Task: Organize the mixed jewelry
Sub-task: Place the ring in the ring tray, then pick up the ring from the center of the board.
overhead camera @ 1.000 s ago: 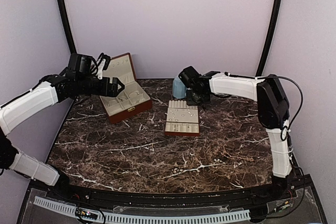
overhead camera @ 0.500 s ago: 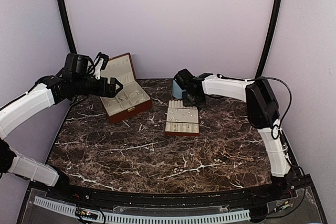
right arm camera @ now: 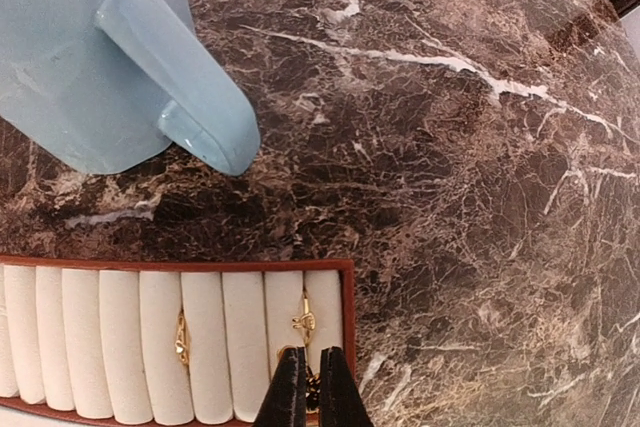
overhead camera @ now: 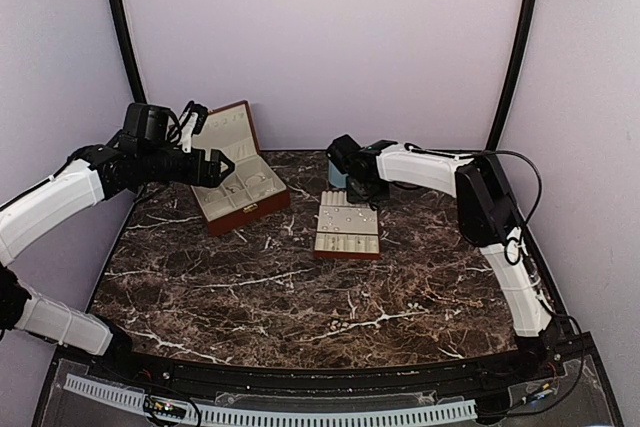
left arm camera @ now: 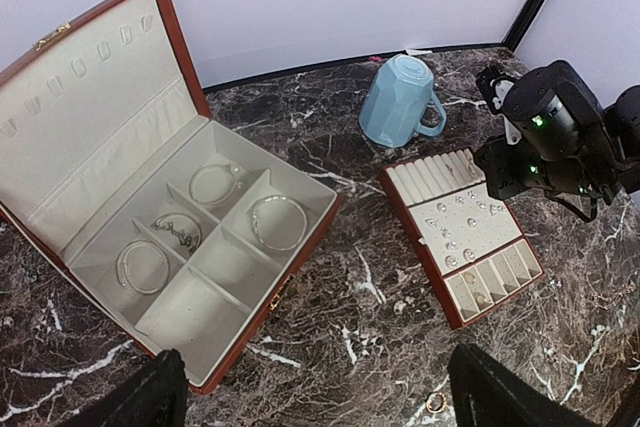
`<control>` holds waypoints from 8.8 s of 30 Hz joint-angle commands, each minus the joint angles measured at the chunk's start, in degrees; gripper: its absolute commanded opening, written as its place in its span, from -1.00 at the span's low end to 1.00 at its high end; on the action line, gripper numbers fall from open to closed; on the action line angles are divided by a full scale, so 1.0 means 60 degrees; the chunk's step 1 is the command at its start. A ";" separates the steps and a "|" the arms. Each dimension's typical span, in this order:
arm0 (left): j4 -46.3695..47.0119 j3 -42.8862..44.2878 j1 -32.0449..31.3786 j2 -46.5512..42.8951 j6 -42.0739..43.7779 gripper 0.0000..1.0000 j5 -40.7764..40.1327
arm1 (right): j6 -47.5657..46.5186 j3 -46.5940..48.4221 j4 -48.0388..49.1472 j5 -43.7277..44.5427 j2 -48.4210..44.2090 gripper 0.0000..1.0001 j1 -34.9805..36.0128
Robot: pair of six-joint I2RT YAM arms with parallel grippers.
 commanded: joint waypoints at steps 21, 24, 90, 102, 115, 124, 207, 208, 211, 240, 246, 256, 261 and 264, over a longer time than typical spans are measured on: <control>0.0077 -0.0205 0.0036 -0.0356 0.0224 0.87 0.0087 | 0.0172 0.0914 -0.0254 0.0076 0.0899 -1.00 0.0060; 0.0085 -0.0205 0.0038 -0.0363 0.0226 0.87 0.0080 | 0.0155 0.0916 -0.0205 0.0013 0.0907 -1.00 0.0067; 0.0136 -0.0278 0.0028 -0.0378 0.0307 0.89 0.0271 | -0.0224 0.0367 0.0257 -0.0110 0.0260 -0.93 0.0119; 0.0137 -0.0264 0.0030 -0.0381 0.0329 0.89 0.0230 | -0.0167 0.0173 0.0433 -0.0429 0.0488 -1.00 0.0045; 0.0142 -0.0281 0.0029 -0.0367 0.0336 0.89 0.0205 | -0.0082 -0.0147 0.0630 -0.0666 0.0566 -1.00 -0.0110; 0.0132 -0.0291 0.0025 -0.0355 0.0358 0.89 0.0175 | -0.0006 -0.0241 0.0684 -0.0805 0.0591 -1.00 -0.0160; 0.2174 -0.1833 0.0025 -0.2137 0.0387 0.84 -0.0530 | 0.1897 -0.1573 0.0608 -0.2322 -0.0741 -0.54 0.4438; 0.2172 -0.1832 0.0025 -0.2136 0.0387 0.84 -0.0534 | 0.1889 -0.1561 0.0627 -0.2333 -0.0714 -0.55 0.4439; 0.2172 -0.1839 0.0025 -0.2132 0.0387 0.84 -0.0531 | 0.1803 -0.1525 0.0688 -0.2383 -0.0634 -0.58 0.4407; 0.2176 -0.1846 0.0032 -0.2092 0.0358 0.84 -0.0475 | 0.1581 -0.1257 0.0914 -0.2607 -0.0279 -0.65 0.4322; 0.2172 -0.1850 0.0025 -0.2078 0.0358 0.84 -0.0461 | 0.1525 -0.1271 0.0798 -0.2479 -0.0244 -0.73 0.4350; 0.2179 -0.1847 0.0025 -0.2057 0.0343 0.84 -0.0451 | 0.1405 -0.1152 0.0626 -0.2425 -0.0006 -0.81 0.4436; 0.2172 -0.1846 0.0025 -0.2037 0.0335 0.84 -0.0447 | 0.1422 -0.1153 0.0579 -0.2415 0.0122 -0.82 0.4437; 0.2172 -0.1846 0.0025 -0.2031 0.0343 0.84 -0.0445 | 0.1474 -0.1142 0.0520 -0.2401 0.0155 -0.83 0.4439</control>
